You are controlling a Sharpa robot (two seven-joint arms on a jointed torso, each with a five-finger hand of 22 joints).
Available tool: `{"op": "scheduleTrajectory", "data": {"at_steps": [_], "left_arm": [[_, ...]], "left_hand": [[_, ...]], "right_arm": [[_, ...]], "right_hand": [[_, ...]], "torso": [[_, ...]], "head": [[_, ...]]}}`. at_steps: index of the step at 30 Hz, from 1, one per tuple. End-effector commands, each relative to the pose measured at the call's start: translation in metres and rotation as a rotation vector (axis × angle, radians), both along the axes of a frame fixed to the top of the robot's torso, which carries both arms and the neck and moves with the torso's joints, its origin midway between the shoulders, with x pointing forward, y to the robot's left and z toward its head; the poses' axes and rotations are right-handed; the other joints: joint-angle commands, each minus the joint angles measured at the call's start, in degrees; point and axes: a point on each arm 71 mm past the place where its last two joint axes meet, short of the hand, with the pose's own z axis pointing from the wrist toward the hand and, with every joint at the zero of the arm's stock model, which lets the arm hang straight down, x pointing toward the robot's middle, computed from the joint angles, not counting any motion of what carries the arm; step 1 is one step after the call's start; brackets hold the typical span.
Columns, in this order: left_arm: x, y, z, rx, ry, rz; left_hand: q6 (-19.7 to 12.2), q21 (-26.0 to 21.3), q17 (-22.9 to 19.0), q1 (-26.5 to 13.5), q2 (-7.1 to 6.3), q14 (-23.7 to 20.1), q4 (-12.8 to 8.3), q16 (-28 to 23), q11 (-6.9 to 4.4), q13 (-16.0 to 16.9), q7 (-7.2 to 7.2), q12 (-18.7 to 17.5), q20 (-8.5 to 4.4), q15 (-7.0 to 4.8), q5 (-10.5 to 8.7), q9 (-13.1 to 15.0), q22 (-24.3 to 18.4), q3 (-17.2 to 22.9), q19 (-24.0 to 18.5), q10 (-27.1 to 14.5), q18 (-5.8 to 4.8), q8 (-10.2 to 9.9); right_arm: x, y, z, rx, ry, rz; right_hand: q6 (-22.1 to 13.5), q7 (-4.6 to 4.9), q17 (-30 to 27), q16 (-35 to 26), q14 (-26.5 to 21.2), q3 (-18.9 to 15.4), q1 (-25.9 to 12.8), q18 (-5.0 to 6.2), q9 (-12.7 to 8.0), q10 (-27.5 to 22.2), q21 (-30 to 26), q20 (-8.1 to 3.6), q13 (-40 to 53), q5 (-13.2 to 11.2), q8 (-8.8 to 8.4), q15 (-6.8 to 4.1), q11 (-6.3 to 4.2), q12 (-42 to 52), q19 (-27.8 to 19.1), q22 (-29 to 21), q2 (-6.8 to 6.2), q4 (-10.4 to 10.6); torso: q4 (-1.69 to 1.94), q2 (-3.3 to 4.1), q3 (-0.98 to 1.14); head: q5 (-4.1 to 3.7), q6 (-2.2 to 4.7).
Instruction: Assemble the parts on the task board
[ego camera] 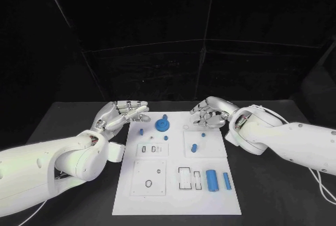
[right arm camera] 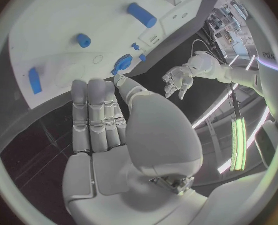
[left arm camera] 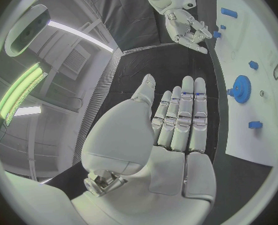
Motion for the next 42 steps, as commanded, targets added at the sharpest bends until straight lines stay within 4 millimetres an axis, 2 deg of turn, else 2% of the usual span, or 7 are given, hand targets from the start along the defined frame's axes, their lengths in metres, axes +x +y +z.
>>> {"op": "scheduleTrajectory", "data": {"at_steps": [1,9,15,17,20,21,42], "left_arm": [[0.002,-0.001,0.001,-0.003,-0.008,-0.013],[0.005,-0.002,0.000,0.001,-0.008,-0.013],[0.007,-0.003,-0.001,0.001,-0.007,-0.016],[0.007,-0.003,-0.001,0.001,-0.006,-0.017],[0.007,-0.004,-0.001,0.000,-0.005,-0.020],[0.007,-0.004,-0.001,0.000,-0.005,-0.021],[0.009,-0.007,-0.004,0.000,0.003,-0.029]], "left_hand": [[0.3,0.3,0.1,-0.1,0.54,0.2,-0.2,-0.3,0.32,-0.1,0.32,-0.3,-0.10,0.09,-0.37,0.0,-0.1,0.1,0.5,0.0,0.74,-0.2],[0.3,0.3,0.1,0.0,0.57,0.3,-0.3,-0.4,0.30,0.0,0.31,-0.3,-0.10,0.08,-0.37,0.0,-0.1,0.1,0.5,0.0,0.75,-0.2],[0.3,0.3,0.1,0.0,0.58,0.3,-0.3,-0.4,0.30,0.0,0.30,-0.3,-0.11,0.08,-0.37,0.0,-0.1,0.0,0.5,0.0,0.75,-0.2],[0.3,0.3,0.1,0.0,0.58,0.3,-0.3,-0.4,0.30,0.0,0.30,-0.3,-0.11,0.08,-0.37,0.0,-0.1,0.0,0.5,0.0,0.75,-0.2],[0.3,0.3,0.1,0.0,0.60,0.3,-0.3,-0.4,0.30,0.0,0.30,-0.3,-0.11,0.08,-0.37,0.0,-0.1,0.0,0.5,0.1,0.75,-0.2],[0.3,0.3,0.1,0.0,0.60,0.3,-0.3,-0.4,0.30,0.0,0.30,-0.3,-0.11,0.08,-0.37,0.0,-0.1,0.0,0.5,0.1,0.75,-0.2],[0.4,0.3,0.2,0.0,0.64,0.3,-0.4,-0.4,0.29,0.0,0.30,-0.4,-0.11,0.07,-0.37,0.0,-0.1,0.0,0.5,0.1,0.75,-0.2]], "right_arm": [[-0.006,-0.012,0.005,0.201,0.081,0.026],[-0.010,-0.052,0.006,0.237,0.110,-0.026],[-0.009,-0.070,0.009,0.223,0.038,-0.070],[-0.009,-0.073,0.009,0.196,0.018,-0.079],[-0.006,-0.075,0.009,0.135,-0.009,-0.089],[-0.005,-0.076,0.008,0.117,-0.013,-0.092],[0.016,-0.061,-0.011,-0.163,-0.032,-0.061]], "right_hand": [[1.1,0.09,-8.1,-13.9,-1.2,3.1,-0.6,0.36,-0.1,4.4,-9.6,0.66,-12.4,0.4,-0.17,0.46,0.72,-15.3,-1.1,-7.2,-2.60,-0.2],[2.9,2.29,-18.6,-31.9,-6.2,7.4,-2.0,0.35,-0.1,3.0,-23.7,3.34,-25.3,2.2,-0.39,4.23,3.12,-30.8,-1.7,-17.0,-3.21,0.3],[4.3,-1.20,-15.3,-23.5,13.7,4.0,-1.7,0.29,0.1,17.8,-16.5,-1.00,-24.2,2.7,0.09,-1.26,-1.43,-25.9,13.0,-13.7,-4.22,-2.0],[3.7,-2.00,15.7,7.6,15.4,1.2,-3.1,-5.57,0.0,22.7,11.4,-2.37,-11.6,5.7,-0.17,-2.53,-2.09,-11.9,27.4,22.5,-5.30,-2.1],[3.2,-1.06,49.4,35.8,16.3,-2.4,-2.2,-9.42,0.2,19.9,28.1,-2.44,31.8,9.8,0.68,-1.20,-1.38,32.0,34.3,46.1,-1.06,-2.6],[2.5,-0.96,54.3,38.7,16.9,-4.5,-3.5,-10.03,0.1,20.4,29.9,-2.00,36.3,8.7,0.59,-0.86,-0.67,36.7,35.6,49.4,-3.11,-2.6],[1.1,0.11,57.7,40.5,17.5,-8.1,-3.6,-10.28,0.1,25.6,30.6,0.60,48.1,7.4,2.41,0.83,0.71,49.0,36.2,50.7,-0.53,-2.1]], "torso": [[-0.07,-0.14,0.19],[-0.15,-0.34,0.31],[-0.34,-0.22,0.48],[-0.24,-0.24,0.39],[-0.12,-0.25,0.27],[-0.13,-0.25,0.30],[0.04,-0.28,0.27]], "head": [[-0.36,0.35],[-0.95,0.50],[-1.03,0.51],[-1.15,0.47],[-1.40,0.45],[-1.53,0.41],[-1.71,-0.02]]}}
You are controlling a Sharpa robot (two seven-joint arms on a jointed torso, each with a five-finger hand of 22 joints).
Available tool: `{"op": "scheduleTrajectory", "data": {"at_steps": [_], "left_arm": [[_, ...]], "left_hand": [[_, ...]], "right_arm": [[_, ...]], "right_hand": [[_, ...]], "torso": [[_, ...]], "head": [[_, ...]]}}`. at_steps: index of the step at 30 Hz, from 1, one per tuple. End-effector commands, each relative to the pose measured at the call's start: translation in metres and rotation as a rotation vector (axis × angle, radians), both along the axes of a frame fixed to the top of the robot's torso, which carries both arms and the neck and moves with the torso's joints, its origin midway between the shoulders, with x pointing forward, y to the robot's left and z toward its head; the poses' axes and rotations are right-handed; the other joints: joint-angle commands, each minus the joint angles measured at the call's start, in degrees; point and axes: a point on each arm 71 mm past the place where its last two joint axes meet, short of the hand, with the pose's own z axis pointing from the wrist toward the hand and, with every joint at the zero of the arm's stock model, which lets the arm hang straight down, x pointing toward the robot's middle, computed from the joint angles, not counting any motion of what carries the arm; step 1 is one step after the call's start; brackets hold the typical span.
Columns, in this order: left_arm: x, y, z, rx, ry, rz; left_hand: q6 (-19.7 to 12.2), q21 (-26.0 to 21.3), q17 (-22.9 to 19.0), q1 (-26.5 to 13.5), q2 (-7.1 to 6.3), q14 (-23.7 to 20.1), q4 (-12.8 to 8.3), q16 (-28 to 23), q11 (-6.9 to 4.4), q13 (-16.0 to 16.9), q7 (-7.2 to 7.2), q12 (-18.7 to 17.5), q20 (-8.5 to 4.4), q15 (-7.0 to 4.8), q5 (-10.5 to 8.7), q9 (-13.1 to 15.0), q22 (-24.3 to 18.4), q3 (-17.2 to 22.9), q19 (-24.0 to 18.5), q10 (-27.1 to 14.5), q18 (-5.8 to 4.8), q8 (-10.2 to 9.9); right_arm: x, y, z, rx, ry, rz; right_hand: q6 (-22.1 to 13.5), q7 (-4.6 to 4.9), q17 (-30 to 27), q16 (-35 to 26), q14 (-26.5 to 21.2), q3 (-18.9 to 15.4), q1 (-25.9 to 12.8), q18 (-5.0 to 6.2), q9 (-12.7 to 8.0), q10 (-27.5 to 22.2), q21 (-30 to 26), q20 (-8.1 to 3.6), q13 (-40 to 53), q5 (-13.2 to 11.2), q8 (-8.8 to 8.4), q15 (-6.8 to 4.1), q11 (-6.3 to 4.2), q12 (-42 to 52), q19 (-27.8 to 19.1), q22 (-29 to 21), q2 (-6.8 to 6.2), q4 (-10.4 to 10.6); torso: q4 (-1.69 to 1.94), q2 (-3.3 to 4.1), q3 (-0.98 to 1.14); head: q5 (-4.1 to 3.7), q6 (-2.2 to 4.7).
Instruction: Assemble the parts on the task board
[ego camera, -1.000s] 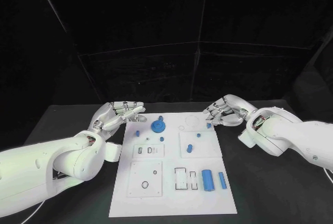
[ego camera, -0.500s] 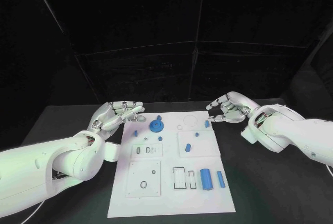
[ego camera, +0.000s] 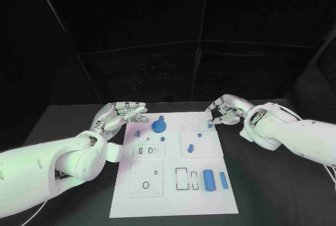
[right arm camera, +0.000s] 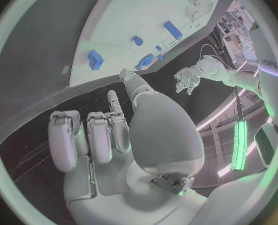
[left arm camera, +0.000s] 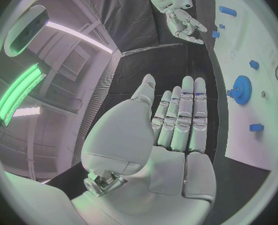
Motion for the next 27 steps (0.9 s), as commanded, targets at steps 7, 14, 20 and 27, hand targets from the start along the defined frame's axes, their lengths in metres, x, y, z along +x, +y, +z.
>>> {"op": "scheduleTrajectory", "data": {"at_steps": [7,14,20,27], "left_arm": [[0.000,-0.002,0.000,-0.004,-0.001,-0.017],[0.000,-0.002,-0.001,-0.004,0.000,-0.017],[0.000,-0.002,-0.001,-0.003,0.001,-0.016],[0.000,-0.001,-0.002,-0.003,0.002,-0.016]], "left_hand": [[0.2,0.3,0.1,0.0,0.64,0.3,-0.4,-0.2,0.29,0.0,0.09,-0.4,-0.11,0.07,-0.37,0.0,-0.1,0.0,0.5,0.1,0.75,-0.2],[0.2,0.3,0.1,0.0,0.69,0.3,-0.4,-0.2,0.29,0.0,0.10,-0.4,-0.12,0.06,-0.36,0.0,-0.1,0.1,0.5,0.1,0.75,-0.3],[0.2,0.3,0.1,0.0,0.69,0.3,-0.4,-0.2,0.29,0.0,0.10,-0.4,-0.12,0.06,-0.36,0.0,-0.1,0.1,0.5,0.1,0.75,-0.3],[0.2,0.3,0.1,0.0,0.69,0.3,-0.4,-0.2,0.29,0.0,0.10,-0.4,-0.12,0.06,-0.36,0.0,-0.1,0.1,0.5,0.1,0.75,-0.3]], "right_arm": [[0.002,-0.002,-0.012,-0.104,0.038,0.000],[0.004,-0.007,-0.019,-0.118,0.060,-0.022],[0.005,-0.008,-0.022,-0.123,0.068,-0.030],[0.007,-0.009,-0.023,-0.121,0.064,-0.036]], "right_hand": [[-0.7,0.01,15.1,0.2,6.2,-0.5,-0.1,-0.40,-0.2,4.2,0.2,0.48,12.7,-0.7,-0.04,0.42,0.51,0.2,5.9,15.1,0.44,0.1],[-1.4,0.15,15.1,0.2,6.2,-0.8,-0.1,-0.40,-0.2,4.1,0.2,0.57,12.5,-1.4,-0.29,0.53,0.64,0.0,5.9,15.1,0.37,0.3],[-1.5,0.18,15.1,0.2,6.2,-0.8,-0.1,-0.40,-0.2,4.0,0.2,0.59,12.4,-1.4,-0.33,0.55,0.66,-0.1,5.9,15.1,0.44,0.3],[-0.9,0.15,15.1,0.2,6.2,-0.5,0.2,-0.40,-0.1,4.1,0.2,0.67,12.5,-1.6,0.08,0.60,0.65,0.0,5.9,15.1,1.50,0.4]], "torso": [[0.00,-0.02,-0.03],[-0.10,-0.02,-0.07],[0.07,0.01,-0.05],[0.05,-0.01,-0.09]], "head": [[-0.23,-0.31],[-0.23,-0.36],[-0.23,-0.42],[-0.22,-0.42]]}}
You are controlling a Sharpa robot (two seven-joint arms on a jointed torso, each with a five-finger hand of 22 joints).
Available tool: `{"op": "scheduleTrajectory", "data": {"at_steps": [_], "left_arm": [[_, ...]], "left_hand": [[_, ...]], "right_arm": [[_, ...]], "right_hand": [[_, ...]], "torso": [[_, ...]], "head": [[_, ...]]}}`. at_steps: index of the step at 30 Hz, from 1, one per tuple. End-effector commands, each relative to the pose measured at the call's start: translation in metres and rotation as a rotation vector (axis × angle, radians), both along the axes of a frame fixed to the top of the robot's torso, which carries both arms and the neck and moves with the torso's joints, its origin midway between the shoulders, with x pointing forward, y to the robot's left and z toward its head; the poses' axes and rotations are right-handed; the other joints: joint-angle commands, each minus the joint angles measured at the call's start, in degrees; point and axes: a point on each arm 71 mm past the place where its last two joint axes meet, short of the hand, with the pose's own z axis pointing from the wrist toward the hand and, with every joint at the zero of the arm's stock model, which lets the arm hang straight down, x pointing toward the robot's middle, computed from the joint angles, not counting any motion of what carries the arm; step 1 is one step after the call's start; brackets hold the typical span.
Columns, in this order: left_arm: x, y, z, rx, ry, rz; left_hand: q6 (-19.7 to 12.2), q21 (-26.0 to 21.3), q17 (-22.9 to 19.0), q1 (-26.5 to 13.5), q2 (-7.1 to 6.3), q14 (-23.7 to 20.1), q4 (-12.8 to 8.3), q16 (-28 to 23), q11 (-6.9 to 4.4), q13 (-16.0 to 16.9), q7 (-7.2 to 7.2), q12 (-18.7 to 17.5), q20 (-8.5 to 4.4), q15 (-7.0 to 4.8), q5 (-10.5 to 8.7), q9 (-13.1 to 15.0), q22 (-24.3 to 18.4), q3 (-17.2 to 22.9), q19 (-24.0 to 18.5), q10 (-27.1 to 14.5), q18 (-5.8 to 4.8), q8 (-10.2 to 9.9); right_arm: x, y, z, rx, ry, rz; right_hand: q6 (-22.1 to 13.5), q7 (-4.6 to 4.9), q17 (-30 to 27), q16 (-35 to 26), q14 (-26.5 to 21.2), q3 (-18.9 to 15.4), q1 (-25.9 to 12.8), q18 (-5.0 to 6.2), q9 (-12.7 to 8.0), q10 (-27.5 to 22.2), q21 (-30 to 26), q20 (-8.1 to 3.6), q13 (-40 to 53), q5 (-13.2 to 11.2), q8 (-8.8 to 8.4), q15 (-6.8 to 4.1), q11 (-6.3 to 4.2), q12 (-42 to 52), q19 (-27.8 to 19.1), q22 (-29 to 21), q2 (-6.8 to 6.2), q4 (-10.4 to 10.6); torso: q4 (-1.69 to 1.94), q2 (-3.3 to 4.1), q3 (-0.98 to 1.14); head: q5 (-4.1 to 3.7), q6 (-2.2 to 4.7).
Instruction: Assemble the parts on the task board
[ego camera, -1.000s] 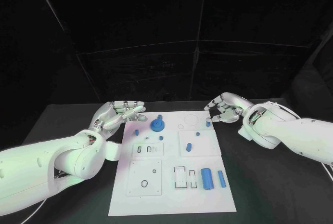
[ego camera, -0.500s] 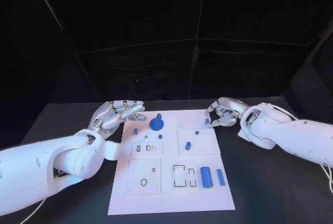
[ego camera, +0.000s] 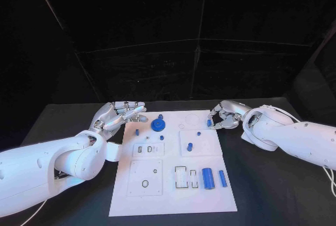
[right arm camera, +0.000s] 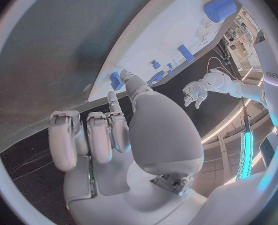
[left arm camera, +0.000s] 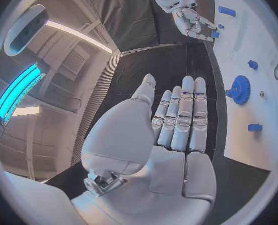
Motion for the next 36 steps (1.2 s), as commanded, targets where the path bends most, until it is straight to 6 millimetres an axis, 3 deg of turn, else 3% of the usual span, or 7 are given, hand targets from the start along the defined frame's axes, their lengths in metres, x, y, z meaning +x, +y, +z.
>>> {"op": "scheduleTrajectory", "data": {"at_steps": [1,16,36], "left_arm": [[-0.0003,-0.0016,0.0008,-0.004,-0.005,-0.015],[-0.0002,-0.0021,0.0001,-0.002,0.000,-0.016],[0.0000,-0.0014,-0.0004,0.002,0.005,-0.012]], "left_hand": [[0.2,0.3,0.1,0.0,0.69,0.3,-0.3,-0.2,0.29,0.0,0.10,-0.4,-0.12,0.06,-0.36,0.0,-0.1,-0.1,0.5,0.1,0.76,-0.3],[0.2,0.3,0.1,0.1,0.76,0.3,-0.4,-0.3,0.29,0.0,0.12,-0.5,-0.12,0.06,-0.36,0.0,-0.1,-0.1,0.5,0.2,0.76,-0.3],[0.1,0.3,0.2,0.2,0.81,0.4,-0.5,-0.3,0.33,-0.1,0.19,-0.5,-0.12,0.07,-0.36,0.0,-0.1,-0.1,0.5,0.1,0.76,-0.4]], "right_arm": [[0.0008,0.0008,0.0002,-0.010,0.001,0.001],[0.0047,0.0069,-0.0021,-0.001,0.020,-0.001],[0.0062,0.0081,-0.0023,-0.001,0.021,-0.025]], "right_hand": [[0.3,-0.03,15.1,0.2,6.0,0.2,-0.1,-0.41,0.1,4.1,0.2,0.26,12.6,-0.3,0.22,0.39,0.23,0.1,5.9,15.1,0.86,0.3],[2.7,-0.43,15.1,0.2,6.0,1.1,-0.6,-0.41,0.3,4.3,0.2,0.11,12.9,-1.5,1.04,0.14,-0.11,0.3,5.9,15.1,3.20,0.9],[3.3,-0.65,15.1,0.2,6.0,2.1,0.1,-0.41,0.1,4.2,0.2,-0.09,12.7,-2.5,0.96,-0.09,-0.36,0.1,5.9,15.1,3.66,0.4]], "torso": [[0.05,0.00,-0.03],[0.09,0.05,-0.03],[0.05,0.03,0.04]], "head": [[0.02,-0.01],[0.11,0.00],[0.51,-0.63]]}}
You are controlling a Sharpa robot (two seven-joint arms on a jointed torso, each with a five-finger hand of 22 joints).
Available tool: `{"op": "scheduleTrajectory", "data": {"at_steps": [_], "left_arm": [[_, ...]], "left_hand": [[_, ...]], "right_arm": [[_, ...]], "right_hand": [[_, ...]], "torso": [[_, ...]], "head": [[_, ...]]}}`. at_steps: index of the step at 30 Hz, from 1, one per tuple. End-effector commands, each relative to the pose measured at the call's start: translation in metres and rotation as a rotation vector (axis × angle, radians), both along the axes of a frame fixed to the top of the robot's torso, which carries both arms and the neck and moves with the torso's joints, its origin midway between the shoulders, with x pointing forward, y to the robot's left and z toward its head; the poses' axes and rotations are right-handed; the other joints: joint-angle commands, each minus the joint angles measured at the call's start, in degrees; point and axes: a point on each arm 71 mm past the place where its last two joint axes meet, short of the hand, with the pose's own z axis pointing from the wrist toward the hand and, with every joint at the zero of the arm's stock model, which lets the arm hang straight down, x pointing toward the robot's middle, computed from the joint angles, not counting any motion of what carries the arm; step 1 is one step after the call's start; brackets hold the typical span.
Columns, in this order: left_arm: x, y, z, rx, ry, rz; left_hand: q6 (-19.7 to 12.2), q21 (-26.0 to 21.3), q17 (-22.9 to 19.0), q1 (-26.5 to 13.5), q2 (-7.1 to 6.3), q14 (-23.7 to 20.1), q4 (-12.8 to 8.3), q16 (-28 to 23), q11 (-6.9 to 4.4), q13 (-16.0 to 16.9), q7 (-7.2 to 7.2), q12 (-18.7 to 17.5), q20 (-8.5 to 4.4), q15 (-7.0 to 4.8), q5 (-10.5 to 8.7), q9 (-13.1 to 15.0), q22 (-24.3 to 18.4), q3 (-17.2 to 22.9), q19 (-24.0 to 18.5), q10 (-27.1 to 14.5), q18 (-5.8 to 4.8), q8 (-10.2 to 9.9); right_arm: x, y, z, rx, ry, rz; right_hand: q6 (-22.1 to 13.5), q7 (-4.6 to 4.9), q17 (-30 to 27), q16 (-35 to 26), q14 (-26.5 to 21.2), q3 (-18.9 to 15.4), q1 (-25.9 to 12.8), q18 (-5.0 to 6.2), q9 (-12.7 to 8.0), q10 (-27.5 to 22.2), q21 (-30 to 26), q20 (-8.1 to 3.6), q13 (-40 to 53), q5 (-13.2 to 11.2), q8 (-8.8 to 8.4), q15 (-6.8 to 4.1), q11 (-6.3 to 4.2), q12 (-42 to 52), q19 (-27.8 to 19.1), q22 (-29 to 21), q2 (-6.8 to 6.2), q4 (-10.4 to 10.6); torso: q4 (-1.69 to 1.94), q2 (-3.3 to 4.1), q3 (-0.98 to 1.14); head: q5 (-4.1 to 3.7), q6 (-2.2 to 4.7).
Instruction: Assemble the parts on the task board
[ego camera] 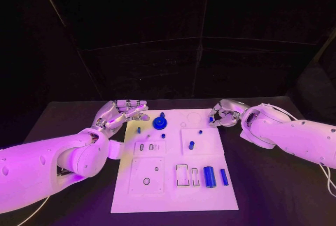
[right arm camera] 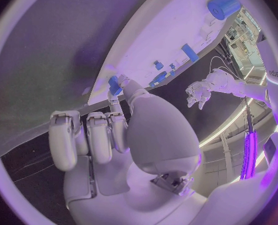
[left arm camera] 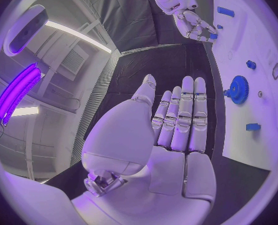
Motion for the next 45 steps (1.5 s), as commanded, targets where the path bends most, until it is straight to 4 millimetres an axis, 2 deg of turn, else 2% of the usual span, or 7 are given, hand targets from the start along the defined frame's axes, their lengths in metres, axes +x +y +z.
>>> {"op": "scheduleTrajectory", "data": {"at_steps": [1,10,15,19,27,36,45], "left_arm": [[0.000,-0.001,0.001,-0.002,-0.004,-0.011],[0.000,-0.001,0.001,-0.001,-0.004,-0.011],[0.000,-0.002,0.001,-0.001,-0.004,-0.012],[0.000,-0.002,0.001,-0.003,-0.004,-0.014],[-0.001,-0.001,0.001,-0.004,-0.005,-0.013],[0.001,0.002,0.001,-0.003,-0.006,-0.005],[0.006,0.009,0.001,-0.013,-0.001,0.021]], "left_hand": [[0.1,0.3,0.1,-0.1,0.55,0.4,-0.4,-0.3,0.33,-0.1,0.19,-0.3,0.06,0.07,-0.36,0.0,-0.1,0.1,0.3,0.1,0.75,-0.2],[0.1,0.3,0.1,-0.1,0.62,0.4,-0.5,-0.4,0.38,-0.1,0.26,-0.4,0.06,0.09,-0.37,-0.1,-0.1,0.1,0.3,0.1,0.75,-0.3],[0.1,0.3,0.1,-0.1,0.62,0.4,-0.5,-0.4,0.38,-0.1,0.26,-0.4,0.06,0.09,-0.37,-0.1,-0.1,0.1,0.3,0.1,0.75,-0.3],[0.1,0.3,0.1,-0.1,0.62,0.4,-0.5,-0.4,0.38,-0.1,0.26,-0.4,0.06,0.09,-0.37,-0.1,-0.1,0.1,0.3,0.1,0.75,-0.3],[0.0,0.3,0.1,-0.1,0.67,0.4,-0.5,-0.5,0.40,-0.1,0.29,-0.4,0.06,0.11,-0.37,-0.1,-0.1,0.1,0.3,0.1,0.74,-0.3],[0.0,0.3,0.1,-0.1,0.68,0.4,-0.5,-0.5,0.40,-0.1,0.29,-0.4,0.06,0.11,-0.37,-0.1,-0.1,0.1,0.3,0.1,0.74,-0.4],[0.1,0.3,0.3,-0.7,0.69,0.4,-0.4,-0.7,0.44,0.0,0.32,-0.6,0.11,0.16,-0.41,0.0,-0.1,-0.3,0.3,0.2,0.72,-0.5]], "right_arm": [[0.000,0.000,0.001,0.004,-0.004,-0.010],[0.000,0.001,0.002,0.006,-0.007,-0.013],[0.000,0.001,0.003,0.010,-0.023,-0.021],[-0.002,0.002,0.007,0.027,-0.076,-0.021],[-0.019,0.010,0.016,0.058,-0.119,-0.015],[-0.043,0.063,0.021,0.088,-0.072,0.022],[-0.054,0.128,0.023,0.089,-0.076,0.122]], "right_hand": [[0.4,-0.08,15.1,0.2,6.0,0.4,0.1,-0.42,-0.1,4.2,0.2,-0.10,12.8,-0.3,-0.07,-0.09,-0.35,0.2,5.9,15.1,0.49,-0.2],[0.4,-0.05,15.1,0.2,6.0,0.5,-0.2,-0.42,-0.1,4.3,0.2,-0.13,12.8,-0.6,-0.19,-0.08,-0.32,0.2,5.9,15.1,0.49,-0.1],[2.2,-0.65,15.1,0.2,6.0,1.9,0.2,-0.42,0.1,4.4,0.2,-0.31,12.9,-1.1,0.46,-0.39,-0.78,0.3,5.9,15.1,2.08,-0.1],[5.9,-2.15,15.1,0.2,6.0,4.6,1.8,-0.42,0.8,4.6,0.2,-1.15,13.3,-2.9,2.00,-1.44,-2.07,0.7,5.9,15.1,4.90,-0.9],[6.4,-2.34,15.1,0.2,6.0,5.4,1.8,-0.42,0.9,4.6,0.2,-1.55,13.2,-2.6,2.04,-1.75,-2.31,0.6,5.9,15.1,5.16,-1.2],[5.9,-2.21,15.1,0.2,6.0,5.8,1.0,-0.42,0.7,3.9,0.2,-1.70,12.3,-3.6,1.51,-1.77,-2.25,-0.5,5.9,15.1,5.00,-1.0],[5.8,-2.16,15.1,0.2,6.0,5.8,0.6,-0.42,0.7,3.9,0.2,-1.71,12.2,-3.9,1.31,-1.75,-2.20,-0.6,5.9,15.1,4.75,-0.9]], "torso": [[-0.04,0.01,0.03],[0.02,0.00,0.04],[0.02,-0.01,0.03],[0.07,-0.04,-0.02],[0.16,-0.45,-0.34],[0.29,-1.64,-0.92],[0.48,-2.25,-1.09]], "head": [[-0.04,-0.10],[-0.17,-0.18],[-0.18,-0.26],[-0.33,-0.40],[-0.51,-0.55],[-0.10,-1.36],[0.76,-2.28]]}}
